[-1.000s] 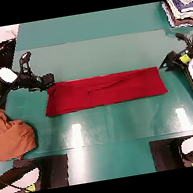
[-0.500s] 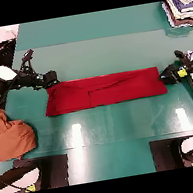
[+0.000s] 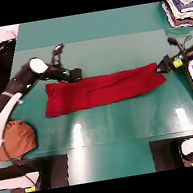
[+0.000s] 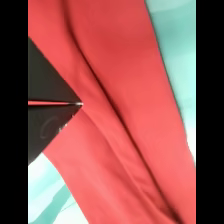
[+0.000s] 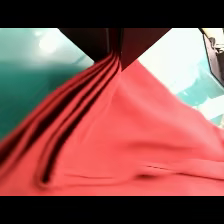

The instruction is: Fold the shirts.

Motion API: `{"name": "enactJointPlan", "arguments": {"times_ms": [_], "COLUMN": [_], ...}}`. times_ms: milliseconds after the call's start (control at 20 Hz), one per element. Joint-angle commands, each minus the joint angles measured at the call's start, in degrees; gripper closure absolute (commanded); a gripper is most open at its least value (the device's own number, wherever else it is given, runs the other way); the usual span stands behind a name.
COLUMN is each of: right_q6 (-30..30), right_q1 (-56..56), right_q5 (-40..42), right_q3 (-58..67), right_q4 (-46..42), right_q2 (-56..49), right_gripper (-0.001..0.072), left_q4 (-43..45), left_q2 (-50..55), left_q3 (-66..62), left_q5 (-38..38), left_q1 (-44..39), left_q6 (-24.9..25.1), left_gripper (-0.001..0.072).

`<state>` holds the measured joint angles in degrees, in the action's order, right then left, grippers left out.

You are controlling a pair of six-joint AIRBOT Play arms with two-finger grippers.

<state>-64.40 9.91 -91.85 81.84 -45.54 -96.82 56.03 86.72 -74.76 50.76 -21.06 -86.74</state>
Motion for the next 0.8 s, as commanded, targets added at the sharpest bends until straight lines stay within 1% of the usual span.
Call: {"name": "enactJointPlan", "arguments": {"times_ms": [0, 150, 300, 450, 650, 750], "right_q6": [-3.43, -5.92, -7.48, -7.63, -7.54, -7.04], "right_q1": [-4.9, -10.29, -16.11, -20.9, -25.7, -28.06], "right_q5": [-2.16, -0.57, 0.37, 1.68, 3.39, 5.01], "right_q3": [6.64, 13.14, 19.8, 23.08, 23.69, 23.69], "right_q4": [3.1, 3.93, 3.93, 3.89, 3.91, 3.93], "right_q2": [5.6, 9.68, 10.47, 10.47, 10.49, 10.47], "right_gripper": [0.0698, 0.0698, 0.0698, 0.0698, 0.0698, 0.0698], "left_q4": [-0.2, -1.03, -1.18, -1.11, -0.66, -0.37], "left_q2": [9.7, 16.35, 19.8, 20.85, 20.81, 19.96], "left_q3": [-8.5, -13.44, -15.1, -15.13, -15.15, -15.32], "left_q5": [1.14, 1.88, 2.36, 3.43, 3.67, 5.66], "left_q1": [-6.27, -10.29, -12.85, -13.31, -13.25, -11.76], "left_q6": [-0.28, -0.31, -0.28, -0.28, -0.26, -0.26], "left_gripper": [0.0682, 0.0683, 0.0682, 0.0682, 0.0682, 0.0683]}}
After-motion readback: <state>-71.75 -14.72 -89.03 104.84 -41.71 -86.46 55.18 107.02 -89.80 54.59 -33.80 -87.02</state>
